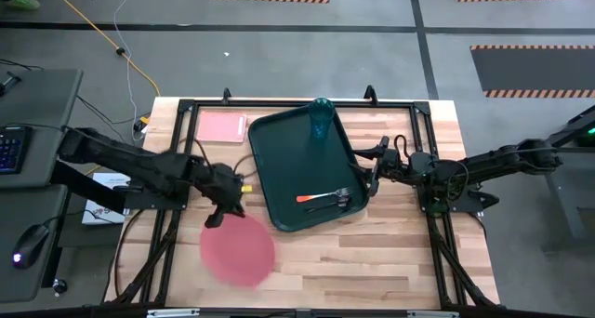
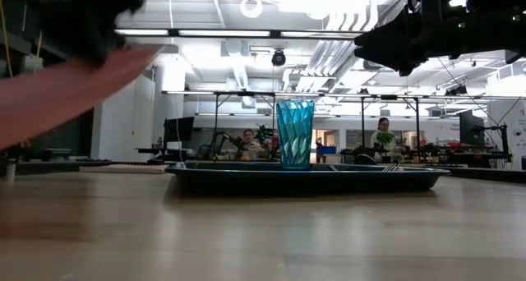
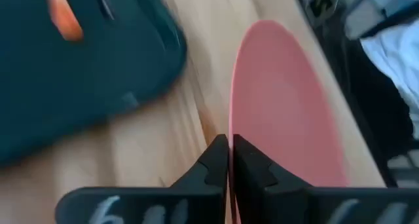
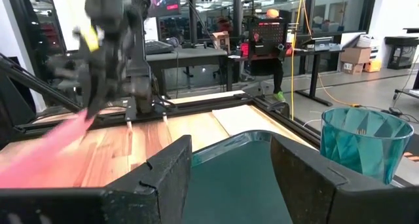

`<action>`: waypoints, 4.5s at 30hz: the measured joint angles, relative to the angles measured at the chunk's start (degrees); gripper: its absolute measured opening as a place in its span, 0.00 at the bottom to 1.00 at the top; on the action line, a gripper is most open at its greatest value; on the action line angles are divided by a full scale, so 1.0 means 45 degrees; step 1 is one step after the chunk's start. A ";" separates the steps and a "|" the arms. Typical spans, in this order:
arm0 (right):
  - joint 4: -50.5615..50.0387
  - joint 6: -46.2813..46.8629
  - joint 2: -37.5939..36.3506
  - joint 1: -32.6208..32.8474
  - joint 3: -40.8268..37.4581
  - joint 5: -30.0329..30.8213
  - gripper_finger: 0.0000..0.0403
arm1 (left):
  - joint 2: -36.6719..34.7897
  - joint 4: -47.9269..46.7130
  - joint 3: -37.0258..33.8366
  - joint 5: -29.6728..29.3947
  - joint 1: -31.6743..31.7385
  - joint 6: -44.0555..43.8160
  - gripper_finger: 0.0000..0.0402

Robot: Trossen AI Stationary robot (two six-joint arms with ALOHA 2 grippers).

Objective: Pick and place plate/cup/fork/spoon on tray
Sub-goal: Put the pink plate on the black tray to the bottom right of the blue cup, then return to Home Position

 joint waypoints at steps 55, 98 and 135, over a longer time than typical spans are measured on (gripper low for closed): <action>-0.1002 0.0333 -0.0004 0.0000 0.0005 0.0038 0.50 | 0.8009 0.5008 0.4021 -0.1965 0.9223 0.2330 0.35; -0.1144 0.0668 -0.0001 0.0001 0.0005 0.0072 0.50 | -0.2399 1.1893 -0.3148 -0.1391 0.4269 0.0609 0.34; -0.1720 0.0906 -0.1894 0.0011 0.0005 -0.0651 0.50 | -1.0589 0.7553 -0.6689 -0.1824 0.2893 -0.0647 0.34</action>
